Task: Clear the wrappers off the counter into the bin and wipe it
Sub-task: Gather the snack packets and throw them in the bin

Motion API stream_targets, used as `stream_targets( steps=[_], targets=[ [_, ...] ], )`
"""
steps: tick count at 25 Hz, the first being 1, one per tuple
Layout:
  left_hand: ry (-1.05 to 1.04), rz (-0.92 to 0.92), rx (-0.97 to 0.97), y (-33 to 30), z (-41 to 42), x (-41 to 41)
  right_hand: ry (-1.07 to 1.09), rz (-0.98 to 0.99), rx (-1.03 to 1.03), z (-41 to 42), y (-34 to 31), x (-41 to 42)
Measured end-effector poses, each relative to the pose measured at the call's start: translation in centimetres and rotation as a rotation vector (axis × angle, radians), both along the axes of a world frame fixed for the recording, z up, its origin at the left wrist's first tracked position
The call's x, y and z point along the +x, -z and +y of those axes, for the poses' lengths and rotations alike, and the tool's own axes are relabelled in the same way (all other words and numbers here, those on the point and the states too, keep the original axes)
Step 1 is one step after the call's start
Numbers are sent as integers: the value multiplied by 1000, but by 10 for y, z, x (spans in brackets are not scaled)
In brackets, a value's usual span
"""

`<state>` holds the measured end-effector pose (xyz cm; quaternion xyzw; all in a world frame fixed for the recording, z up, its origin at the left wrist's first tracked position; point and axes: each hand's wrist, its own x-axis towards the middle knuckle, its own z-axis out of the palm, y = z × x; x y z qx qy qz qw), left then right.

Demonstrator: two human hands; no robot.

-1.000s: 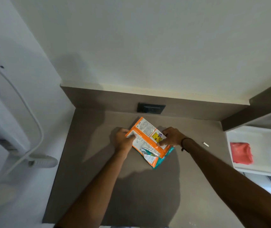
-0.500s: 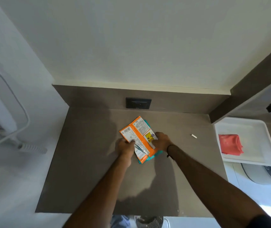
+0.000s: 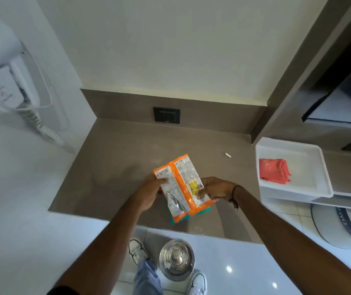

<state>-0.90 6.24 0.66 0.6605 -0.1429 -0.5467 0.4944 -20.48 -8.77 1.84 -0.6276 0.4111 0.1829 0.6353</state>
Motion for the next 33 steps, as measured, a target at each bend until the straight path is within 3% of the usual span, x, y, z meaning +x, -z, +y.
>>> stream_targets(
  steps=[4, 8, 12, 13, 16, 19, 25, 29, 33],
  targets=[
    [311, -241, 25, -20, 26, -30, 72, 3, -250, 24, -23, -29],
    [432, -364, 79, -29, 49, -48, -36, 26, -340, 54, -39, -46],
    [607, -902, 55, -20, 88, -57, -21, 4, -520, 106, -34, -56],
    [624, -955, 44, -11, 104, -61, -23, -11, -566, 123, -26, -57],
    [658, -973, 67, 26, 147, -79, -44, 11, -720, 176, 11, -60],
    [610, -937, 132, 82, 183, -94, 113, 68, -734, 225, 76, -67],
    [499, -886, 233, 212, 205, -110, 390, 235, -562, 255, 224, -77],
    [527, -835, 264, 318, 216, -115, 438, 281, -500, 261, 334, -82],
    [506, -786, 288, 372, 229, -125, 481, 304, -434, 274, 392, -93]
  ],
)
